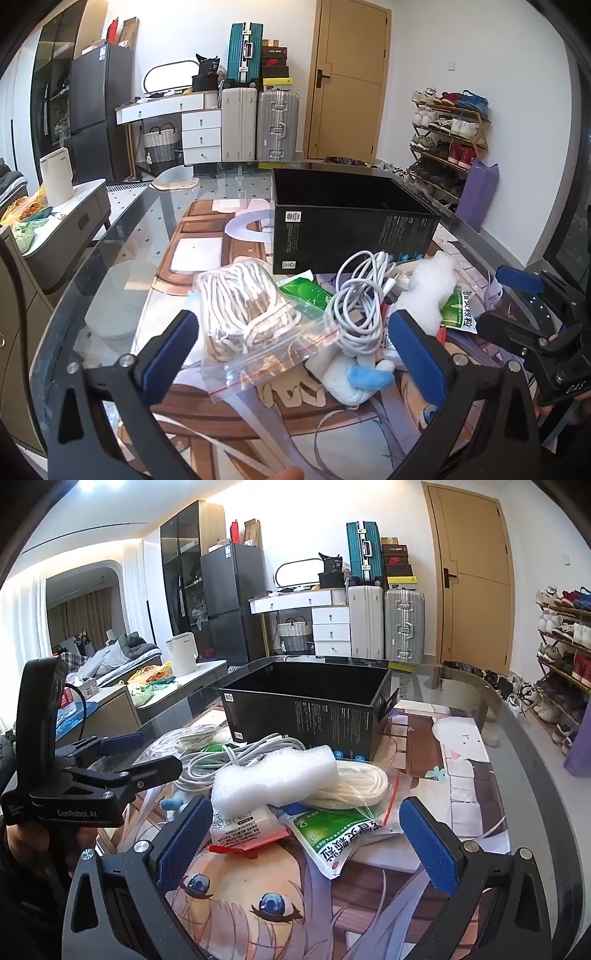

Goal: Organize soft objects
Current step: 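Move the left gripper toward the zip bag of white cables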

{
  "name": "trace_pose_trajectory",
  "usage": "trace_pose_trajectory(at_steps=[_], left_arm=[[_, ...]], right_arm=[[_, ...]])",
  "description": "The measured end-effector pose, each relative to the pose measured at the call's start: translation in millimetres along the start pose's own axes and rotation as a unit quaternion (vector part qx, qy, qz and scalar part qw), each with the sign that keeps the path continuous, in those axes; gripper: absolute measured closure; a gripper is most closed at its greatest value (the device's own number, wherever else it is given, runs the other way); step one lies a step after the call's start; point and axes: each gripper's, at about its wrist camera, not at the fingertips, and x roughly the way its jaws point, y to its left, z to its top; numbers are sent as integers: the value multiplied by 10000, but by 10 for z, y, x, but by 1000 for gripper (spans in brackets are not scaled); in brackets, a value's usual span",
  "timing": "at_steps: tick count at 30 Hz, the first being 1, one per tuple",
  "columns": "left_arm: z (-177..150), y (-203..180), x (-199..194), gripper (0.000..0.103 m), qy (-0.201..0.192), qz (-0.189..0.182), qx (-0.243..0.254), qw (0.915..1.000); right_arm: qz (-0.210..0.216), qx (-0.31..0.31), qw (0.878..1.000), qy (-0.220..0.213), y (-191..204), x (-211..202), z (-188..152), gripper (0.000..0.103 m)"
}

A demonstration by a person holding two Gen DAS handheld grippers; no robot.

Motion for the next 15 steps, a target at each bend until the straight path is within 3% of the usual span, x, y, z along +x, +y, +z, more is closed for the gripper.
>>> trace_pose_trajectory(at_steps=[15], left_arm=[[24, 51, -9, 0, -40, -29, -30, 10000]], right_arm=[[41, -103, 9999, -6, 60, 47, 44, 0]])
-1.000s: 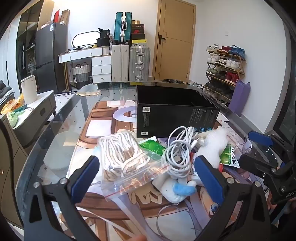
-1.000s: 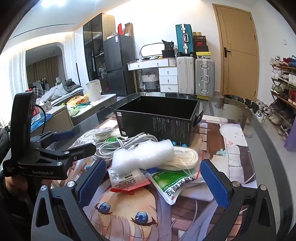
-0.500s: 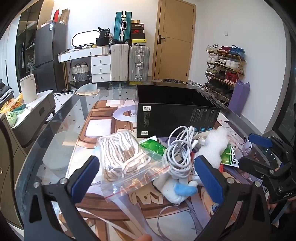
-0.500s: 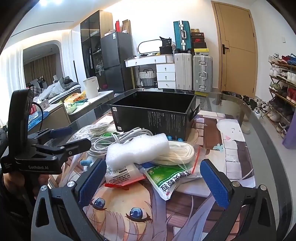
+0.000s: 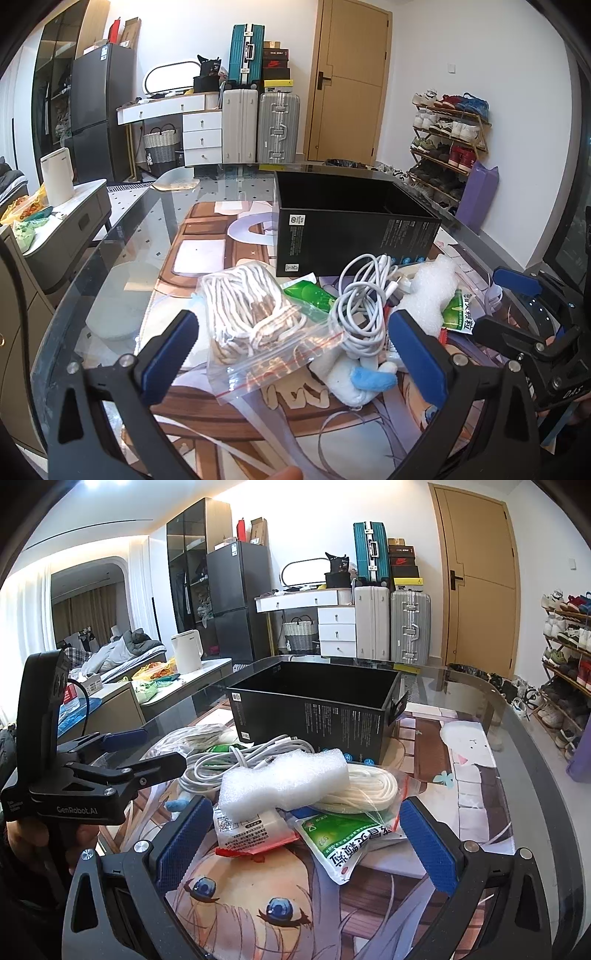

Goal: Organize soft objects
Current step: 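Move the left gripper toward the zip bag of white cables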

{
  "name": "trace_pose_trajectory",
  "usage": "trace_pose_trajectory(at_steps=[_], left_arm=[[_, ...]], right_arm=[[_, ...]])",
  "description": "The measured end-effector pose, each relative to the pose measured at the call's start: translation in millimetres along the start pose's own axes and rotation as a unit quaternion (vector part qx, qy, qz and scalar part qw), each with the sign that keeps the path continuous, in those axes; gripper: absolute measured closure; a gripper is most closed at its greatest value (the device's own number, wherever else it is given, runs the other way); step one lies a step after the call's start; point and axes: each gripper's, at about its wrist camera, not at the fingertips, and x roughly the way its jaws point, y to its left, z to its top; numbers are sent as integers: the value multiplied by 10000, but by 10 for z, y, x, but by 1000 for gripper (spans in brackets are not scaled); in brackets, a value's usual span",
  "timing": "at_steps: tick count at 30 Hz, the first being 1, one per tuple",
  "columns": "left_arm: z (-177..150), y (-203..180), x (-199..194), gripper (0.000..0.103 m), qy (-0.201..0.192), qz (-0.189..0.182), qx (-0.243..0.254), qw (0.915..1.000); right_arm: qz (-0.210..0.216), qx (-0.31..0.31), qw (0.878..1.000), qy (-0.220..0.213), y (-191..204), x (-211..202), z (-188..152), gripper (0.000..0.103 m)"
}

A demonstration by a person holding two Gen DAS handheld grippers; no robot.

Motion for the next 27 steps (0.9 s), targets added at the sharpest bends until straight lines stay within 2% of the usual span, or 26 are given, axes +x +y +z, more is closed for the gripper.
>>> trace_pose_trajectory(at_steps=[12, 27], left_arm=[[4, 30, -61, 0, -147, -48, -15, 9999], [9, 104, -74, 0, -201, 67, -121, 9997]], right_arm=[[-64, 10, 9999, -88, -7, -32, -16, 0], [-99, 3, 9999, -121, -11, -38, -14, 0]])
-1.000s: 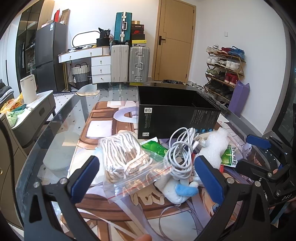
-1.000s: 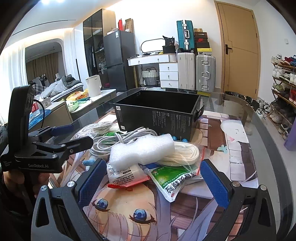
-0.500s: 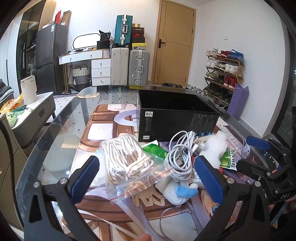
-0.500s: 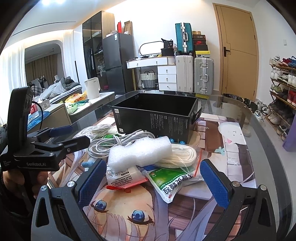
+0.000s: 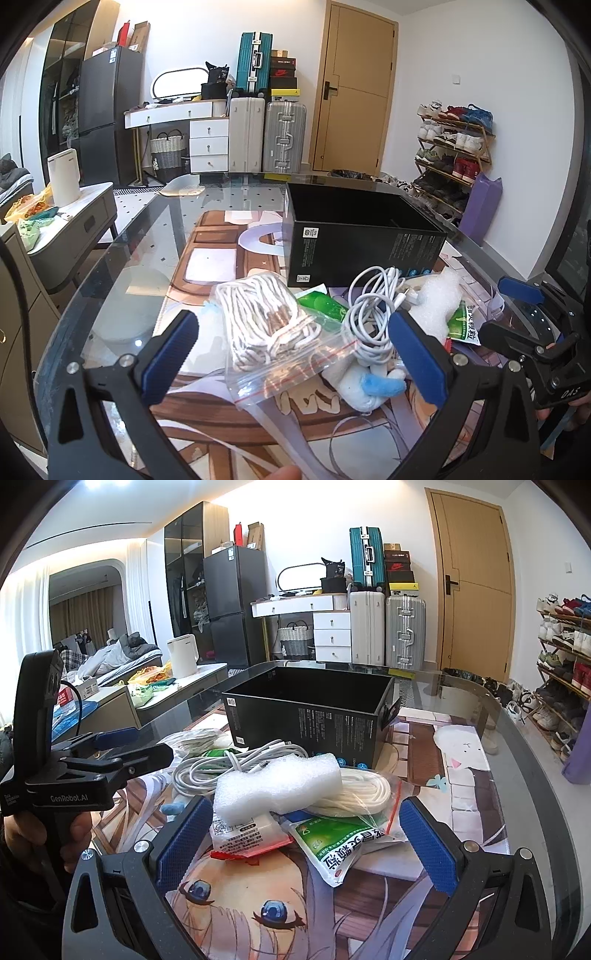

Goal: Organize soft objects
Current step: 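Move the left gripper toward the zip bag of white cables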

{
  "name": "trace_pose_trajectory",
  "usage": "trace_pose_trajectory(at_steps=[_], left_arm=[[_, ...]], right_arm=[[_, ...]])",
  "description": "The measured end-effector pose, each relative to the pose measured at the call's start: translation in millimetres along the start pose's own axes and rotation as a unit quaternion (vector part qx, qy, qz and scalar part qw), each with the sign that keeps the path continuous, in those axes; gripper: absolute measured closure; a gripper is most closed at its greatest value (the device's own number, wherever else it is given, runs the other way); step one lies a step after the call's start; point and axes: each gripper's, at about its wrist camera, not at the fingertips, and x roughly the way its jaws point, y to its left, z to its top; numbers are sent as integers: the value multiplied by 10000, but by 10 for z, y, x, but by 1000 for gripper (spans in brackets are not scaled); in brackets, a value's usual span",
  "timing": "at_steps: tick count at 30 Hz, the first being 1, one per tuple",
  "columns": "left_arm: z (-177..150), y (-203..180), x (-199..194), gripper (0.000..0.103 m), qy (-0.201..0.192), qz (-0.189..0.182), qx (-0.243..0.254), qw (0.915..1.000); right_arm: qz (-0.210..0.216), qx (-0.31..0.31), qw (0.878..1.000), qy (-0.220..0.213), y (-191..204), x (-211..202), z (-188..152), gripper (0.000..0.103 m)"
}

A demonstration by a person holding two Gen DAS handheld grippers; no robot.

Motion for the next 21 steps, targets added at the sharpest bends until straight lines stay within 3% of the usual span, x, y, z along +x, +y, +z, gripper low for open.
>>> trace_pose_trajectory(at_steps=[21], left_arm=[[27, 85, 10, 0, 17, 103, -120, 9999]], right_arm=[[8, 0, 10000, -1, -4, -29, 7, 0]])
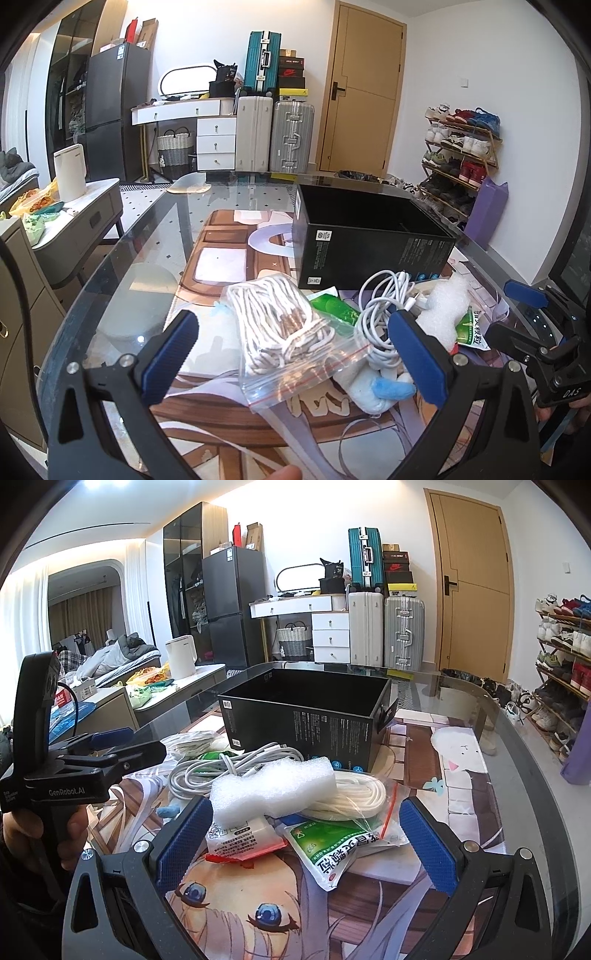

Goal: Organize soft objects
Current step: 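Move the left gripper toward the zip bag of white cables, then grasp the zip bag of white cables with the left gripper while the right gripper grasps the white foam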

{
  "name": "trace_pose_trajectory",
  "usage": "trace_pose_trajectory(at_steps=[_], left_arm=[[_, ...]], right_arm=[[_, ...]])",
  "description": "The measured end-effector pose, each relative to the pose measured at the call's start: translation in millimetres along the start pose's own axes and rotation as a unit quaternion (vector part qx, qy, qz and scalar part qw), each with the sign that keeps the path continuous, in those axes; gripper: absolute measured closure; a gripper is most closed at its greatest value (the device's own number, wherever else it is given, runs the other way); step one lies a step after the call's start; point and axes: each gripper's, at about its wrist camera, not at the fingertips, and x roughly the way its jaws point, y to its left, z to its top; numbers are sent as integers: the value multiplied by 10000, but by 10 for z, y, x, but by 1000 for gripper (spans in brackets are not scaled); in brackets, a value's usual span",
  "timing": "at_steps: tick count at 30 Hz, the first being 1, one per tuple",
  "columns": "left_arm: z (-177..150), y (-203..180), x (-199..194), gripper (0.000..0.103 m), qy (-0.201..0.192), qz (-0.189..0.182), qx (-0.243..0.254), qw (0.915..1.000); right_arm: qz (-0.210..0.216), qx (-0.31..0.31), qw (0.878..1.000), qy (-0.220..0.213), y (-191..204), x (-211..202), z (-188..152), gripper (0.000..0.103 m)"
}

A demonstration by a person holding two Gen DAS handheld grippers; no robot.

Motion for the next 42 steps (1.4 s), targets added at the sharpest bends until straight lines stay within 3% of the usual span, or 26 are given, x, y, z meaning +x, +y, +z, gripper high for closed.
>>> trace_pose_trajectory(at_steps=[24, 42], left_arm=[[58, 182, 87, 0, 127, 153, -120, 9997], [177, 244, 414, 0, 802, 215, -371, 9959]], right_arm=[[112, -137, 9997, 152, 42, 205, 86, 0], [273, -633, 9966, 442, 195, 444, 149, 0]])
